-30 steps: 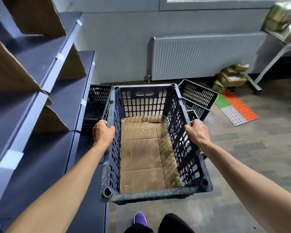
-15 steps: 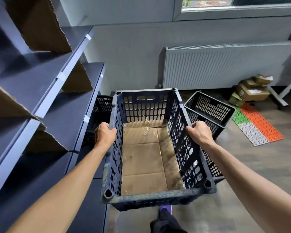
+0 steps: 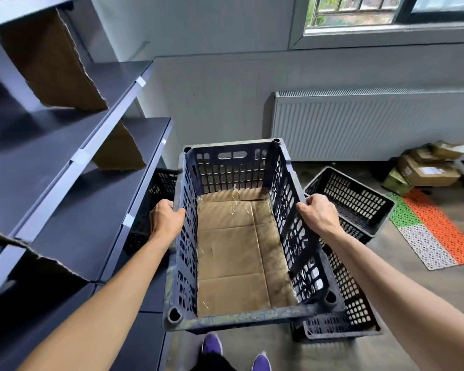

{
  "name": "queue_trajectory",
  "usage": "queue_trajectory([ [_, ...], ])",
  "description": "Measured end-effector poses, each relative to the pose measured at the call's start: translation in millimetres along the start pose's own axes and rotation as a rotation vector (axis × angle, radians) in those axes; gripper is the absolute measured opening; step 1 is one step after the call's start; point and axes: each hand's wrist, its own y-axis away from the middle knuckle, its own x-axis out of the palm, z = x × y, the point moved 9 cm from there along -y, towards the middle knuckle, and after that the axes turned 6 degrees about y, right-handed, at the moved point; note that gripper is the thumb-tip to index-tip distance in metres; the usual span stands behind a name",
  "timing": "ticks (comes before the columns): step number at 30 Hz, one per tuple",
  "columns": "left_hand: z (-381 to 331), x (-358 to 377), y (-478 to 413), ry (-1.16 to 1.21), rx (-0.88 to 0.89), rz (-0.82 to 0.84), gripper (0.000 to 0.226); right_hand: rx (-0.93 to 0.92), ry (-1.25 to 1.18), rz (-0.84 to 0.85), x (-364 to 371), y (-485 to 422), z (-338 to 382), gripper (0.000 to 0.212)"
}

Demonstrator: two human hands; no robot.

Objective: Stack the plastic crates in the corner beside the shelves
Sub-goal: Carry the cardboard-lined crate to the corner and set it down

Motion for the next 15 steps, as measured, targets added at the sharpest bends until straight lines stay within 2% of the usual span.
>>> queue_trajectory([
  [8, -9, 23, -81, -0.035, 0.001, 0.027, 0.026, 0.037, 0.037, -0.004, 23, -68, 28, 0.021],
  [15, -25, 46, -171, -0.038, 0.034, 0.13, 0.04, 0.129, 0.063, 0.018, 48, -128, 59, 0.022],
])
